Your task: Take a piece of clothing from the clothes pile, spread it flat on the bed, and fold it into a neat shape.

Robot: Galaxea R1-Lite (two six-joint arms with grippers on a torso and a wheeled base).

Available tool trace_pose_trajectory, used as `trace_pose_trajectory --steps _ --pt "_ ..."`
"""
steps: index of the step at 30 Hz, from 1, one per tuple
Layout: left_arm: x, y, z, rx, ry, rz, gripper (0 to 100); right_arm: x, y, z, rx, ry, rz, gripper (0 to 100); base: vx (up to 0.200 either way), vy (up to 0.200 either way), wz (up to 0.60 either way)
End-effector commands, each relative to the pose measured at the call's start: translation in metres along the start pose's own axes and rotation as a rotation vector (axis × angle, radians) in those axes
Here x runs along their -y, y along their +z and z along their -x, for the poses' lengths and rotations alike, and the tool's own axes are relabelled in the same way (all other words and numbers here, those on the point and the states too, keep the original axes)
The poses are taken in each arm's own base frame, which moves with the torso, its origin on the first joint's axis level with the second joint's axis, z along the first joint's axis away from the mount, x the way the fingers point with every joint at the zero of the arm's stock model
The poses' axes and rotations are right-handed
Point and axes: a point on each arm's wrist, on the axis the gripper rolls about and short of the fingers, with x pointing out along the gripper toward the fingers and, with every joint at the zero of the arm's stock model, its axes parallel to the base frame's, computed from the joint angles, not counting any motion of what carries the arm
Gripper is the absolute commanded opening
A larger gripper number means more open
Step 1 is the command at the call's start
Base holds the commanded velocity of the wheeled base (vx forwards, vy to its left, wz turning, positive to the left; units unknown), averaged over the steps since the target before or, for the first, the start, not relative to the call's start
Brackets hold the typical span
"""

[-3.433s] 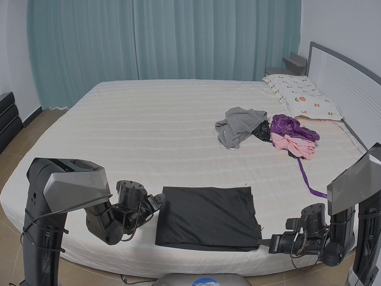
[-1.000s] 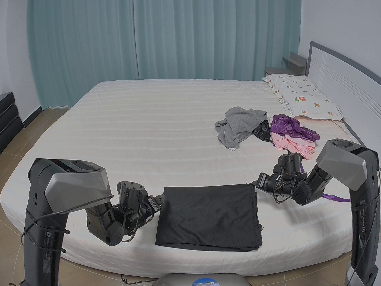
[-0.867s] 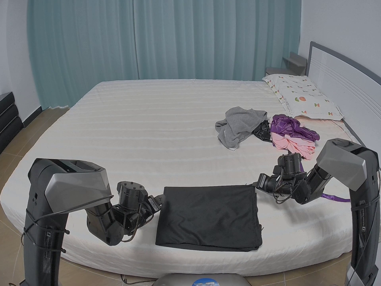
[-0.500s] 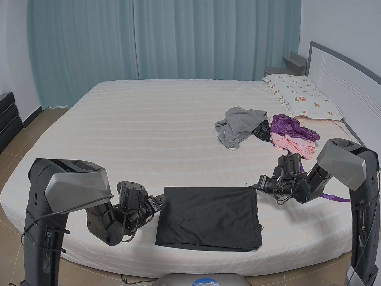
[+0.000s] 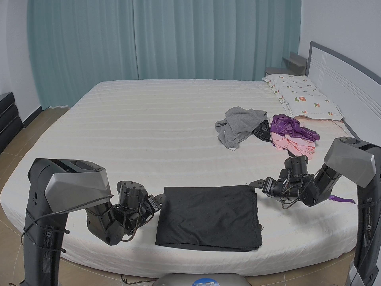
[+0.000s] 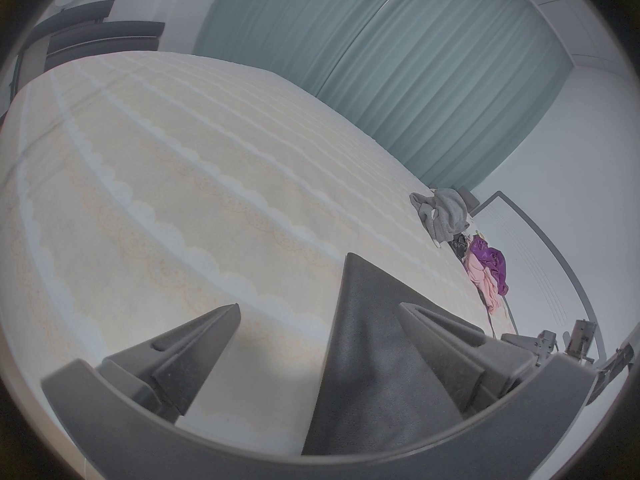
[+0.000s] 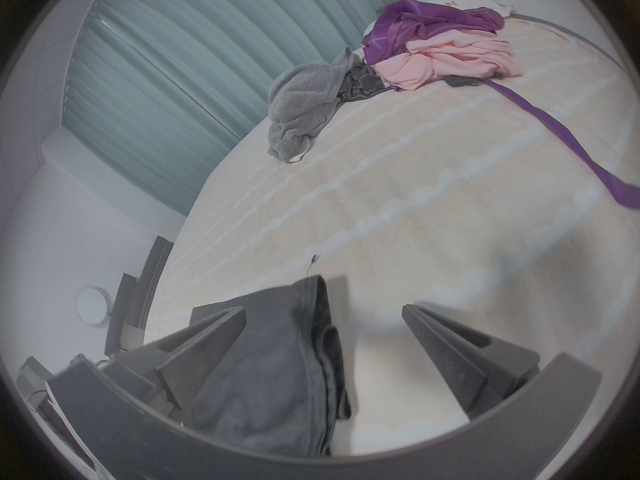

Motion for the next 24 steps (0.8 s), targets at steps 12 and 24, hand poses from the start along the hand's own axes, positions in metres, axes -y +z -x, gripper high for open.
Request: trace_pose_trajectory --steps 12,24 --pt "0.002 0.003 0.004 0.006 -0.006 0.021 100 -0.005 -0.052 0.083 0.112 0.129 -0.206 100 0.050 0.000 0.00" --pt "0.002 -0.001 0.004 -0.002 -0.005 0.018 100 0.004 -0.070 0.083 0.107 0.144 -0.274 100 0.000 0.000 0.00"
